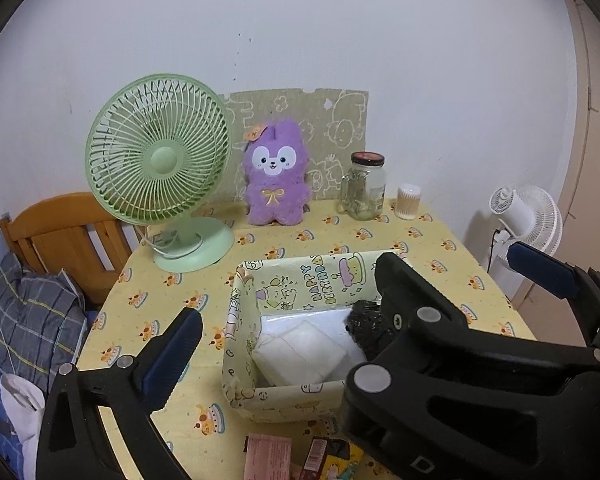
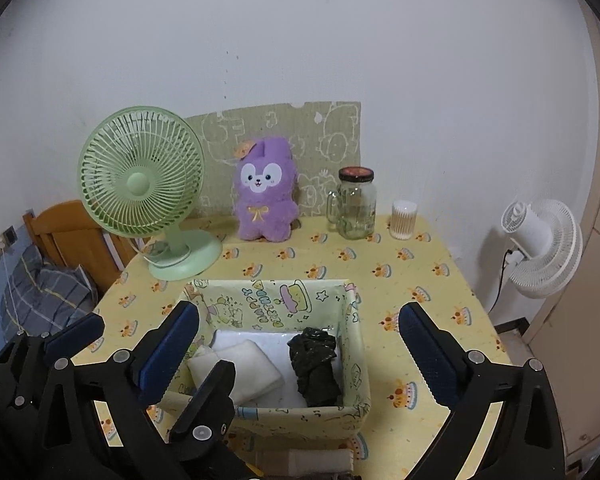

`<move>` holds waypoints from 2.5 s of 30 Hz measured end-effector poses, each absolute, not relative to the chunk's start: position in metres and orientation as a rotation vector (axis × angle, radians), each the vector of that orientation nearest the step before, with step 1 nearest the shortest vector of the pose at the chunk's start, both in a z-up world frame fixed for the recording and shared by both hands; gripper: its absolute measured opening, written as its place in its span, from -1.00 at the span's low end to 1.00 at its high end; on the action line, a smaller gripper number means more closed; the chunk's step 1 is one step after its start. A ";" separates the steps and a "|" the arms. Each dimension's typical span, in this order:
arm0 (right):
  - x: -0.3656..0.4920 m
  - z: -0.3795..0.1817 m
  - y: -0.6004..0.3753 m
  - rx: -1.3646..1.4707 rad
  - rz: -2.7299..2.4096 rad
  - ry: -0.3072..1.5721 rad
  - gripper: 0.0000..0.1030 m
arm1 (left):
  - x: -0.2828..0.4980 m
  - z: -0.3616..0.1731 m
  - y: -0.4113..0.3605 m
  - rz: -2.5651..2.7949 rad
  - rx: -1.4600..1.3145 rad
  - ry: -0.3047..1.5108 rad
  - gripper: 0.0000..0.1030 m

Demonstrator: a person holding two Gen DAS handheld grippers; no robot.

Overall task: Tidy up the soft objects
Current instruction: 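Lift both open tools out of the fabric box, then grasp the clear plastic tube of straws with the right tool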

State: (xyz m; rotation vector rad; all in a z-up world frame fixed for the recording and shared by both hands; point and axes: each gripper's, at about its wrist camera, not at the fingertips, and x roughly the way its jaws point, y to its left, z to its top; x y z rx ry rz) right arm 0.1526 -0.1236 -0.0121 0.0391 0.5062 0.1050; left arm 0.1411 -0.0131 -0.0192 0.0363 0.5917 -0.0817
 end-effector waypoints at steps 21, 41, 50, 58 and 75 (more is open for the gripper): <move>0.097 0.009 -0.123 0.028 0.080 0.450 0.97 | 0.087 0.001 -0.013 -0.093 0.040 0.529 1.00; 0.050 -0.001 -0.132 0.049 0.114 0.445 0.97 | 0.042 -0.007 -0.024 -0.058 0.047 0.502 1.00; 0.036 -0.017 -0.134 0.047 0.105 0.445 0.96 | 0.030 -0.025 -0.024 -0.079 0.021 0.529 0.99; 0.026 -0.034 -0.134 0.071 0.116 0.471 0.94 | 0.019 -0.041 -0.022 -0.081 0.014 0.538 0.99; 0.023 -0.077 -0.135 0.060 0.104 0.534 0.83 | 0.018 -0.084 -0.026 -0.115 0.023 0.590 0.97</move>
